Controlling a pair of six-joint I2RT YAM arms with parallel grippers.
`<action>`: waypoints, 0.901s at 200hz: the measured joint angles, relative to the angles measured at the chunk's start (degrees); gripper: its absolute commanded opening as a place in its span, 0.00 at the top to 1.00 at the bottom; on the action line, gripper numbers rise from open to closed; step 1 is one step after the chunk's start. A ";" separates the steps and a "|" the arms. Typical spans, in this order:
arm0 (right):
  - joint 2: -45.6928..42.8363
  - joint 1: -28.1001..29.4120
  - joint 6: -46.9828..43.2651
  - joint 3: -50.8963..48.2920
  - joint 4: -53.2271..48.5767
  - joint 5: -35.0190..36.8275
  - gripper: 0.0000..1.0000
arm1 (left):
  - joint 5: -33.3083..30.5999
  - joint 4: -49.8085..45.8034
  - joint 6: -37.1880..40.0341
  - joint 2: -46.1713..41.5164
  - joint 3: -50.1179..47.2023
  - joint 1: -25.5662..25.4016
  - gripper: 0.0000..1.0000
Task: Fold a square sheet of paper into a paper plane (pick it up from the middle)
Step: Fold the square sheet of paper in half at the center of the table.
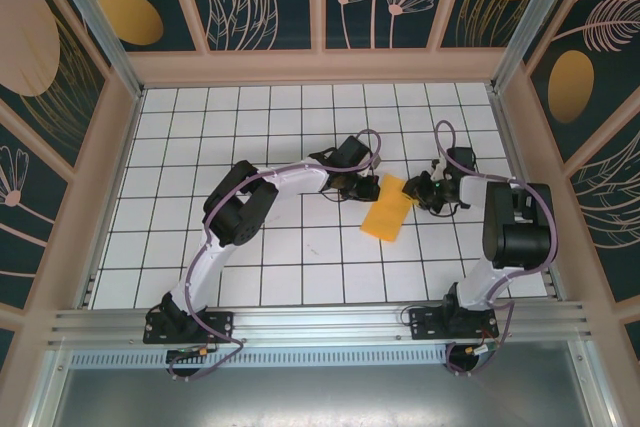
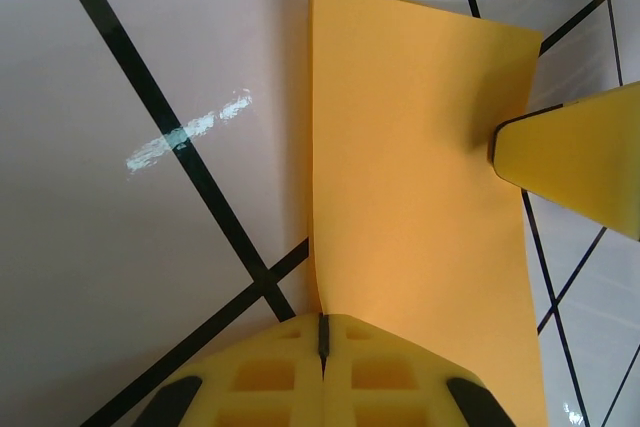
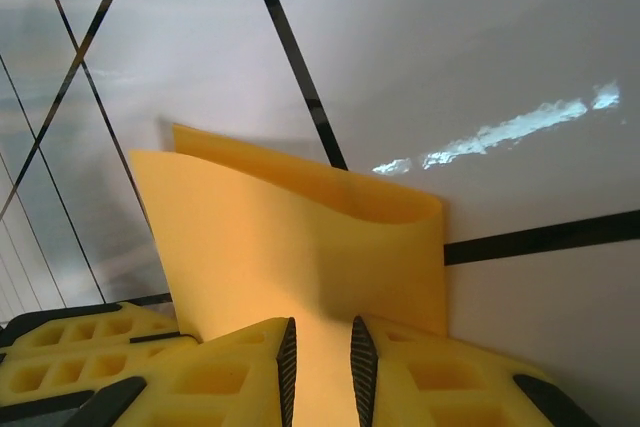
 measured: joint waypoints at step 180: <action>4.46 -0.92 -0.42 6.12 -1.16 2.43 0.73 | 0.09 -0.87 0.20 0.33 0.79 0.00 0.99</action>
